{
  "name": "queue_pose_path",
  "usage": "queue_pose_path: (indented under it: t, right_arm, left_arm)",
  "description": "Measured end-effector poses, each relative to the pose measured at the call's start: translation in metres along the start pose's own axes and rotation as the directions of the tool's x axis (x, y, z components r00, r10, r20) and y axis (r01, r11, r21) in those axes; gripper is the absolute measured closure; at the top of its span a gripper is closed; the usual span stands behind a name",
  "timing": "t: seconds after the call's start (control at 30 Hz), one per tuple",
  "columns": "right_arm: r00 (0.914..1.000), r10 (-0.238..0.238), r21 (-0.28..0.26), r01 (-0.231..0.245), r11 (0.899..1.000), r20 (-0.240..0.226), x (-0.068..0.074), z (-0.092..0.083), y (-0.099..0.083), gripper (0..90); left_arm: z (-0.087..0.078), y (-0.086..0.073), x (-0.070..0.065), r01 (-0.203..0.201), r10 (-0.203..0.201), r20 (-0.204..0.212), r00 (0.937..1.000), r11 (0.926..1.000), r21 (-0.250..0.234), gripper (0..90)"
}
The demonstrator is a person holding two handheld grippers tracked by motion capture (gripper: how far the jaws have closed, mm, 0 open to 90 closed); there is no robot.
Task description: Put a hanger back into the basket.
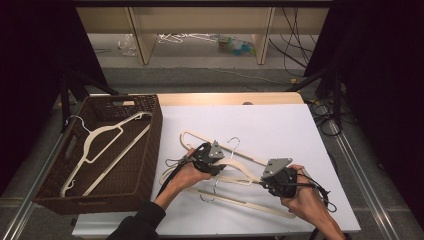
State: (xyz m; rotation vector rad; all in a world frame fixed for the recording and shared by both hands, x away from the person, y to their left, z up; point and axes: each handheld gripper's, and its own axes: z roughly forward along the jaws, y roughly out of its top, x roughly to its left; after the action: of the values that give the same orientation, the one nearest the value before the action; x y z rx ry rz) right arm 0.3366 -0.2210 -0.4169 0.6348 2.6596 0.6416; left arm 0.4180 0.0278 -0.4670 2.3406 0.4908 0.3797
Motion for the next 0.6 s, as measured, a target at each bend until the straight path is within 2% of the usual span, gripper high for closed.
queue_pose_path:
  t: [0.07,0.17,0.33,0.37,0.43,0.5,0.6]
  right_arm:
    - [1.0000,-0.006,-0.003,0.006,1.000,-0.005,-0.001,-0.001,-0.001,79.7]
    - [0.9993,-0.029,-0.021,0.028,0.999,-0.022,-0.004,-0.002,-0.003,79.8]
    - [0.9990,-0.023,-0.047,0.021,0.999,-0.040,-0.008,-0.006,-0.007,78.6]
    - [0.9985,-0.013,-0.036,0.011,0.999,-0.052,-0.008,-0.008,-0.007,78.0]
    - [0.9993,0.003,-0.061,-0.005,0.998,-0.038,-0.010,-0.010,-0.009,73.7]
    - [0.9995,0.021,-0.089,-0.023,0.996,-0.024,-0.010,-0.012,-0.010,70.0]
    - [0.9995,0.023,-0.108,-0.026,0.994,-0.022,-0.010,-0.015,-0.009,65.4]
  left_arm:
    - [-0.009,0.001,-0.001,-0.035,0.035,-0.002,0.9994,0.9994,0.001,69.5]
    - [-0.025,0.003,-0.005,-0.063,0.063,0.008,0.9980,0.9976,-0.028,70.8]
    - [-0.053,0.007,-0.012,-0.107,0.110,0.045,0.9929,0.9920,-0.067,73.7]
    - [-0.057,0.007,-0.015,-0.105,0.109,0.054,0.9925,0.9911,-0.082,74.4]
    - [-0.067,0.006,-0.020,-0.088,0.097,0.085,0.9917,0.9912,-0.098,76.2]
    - [-0.075,0.006,-0.025,-0.091,0.103,0.107,0.9888,0.9897,-0.111,78.1]
    - [-0.081,0.006,-0.031,-0.070,0.087,0.136,0.9869,0.9899,-0.123,80.1]
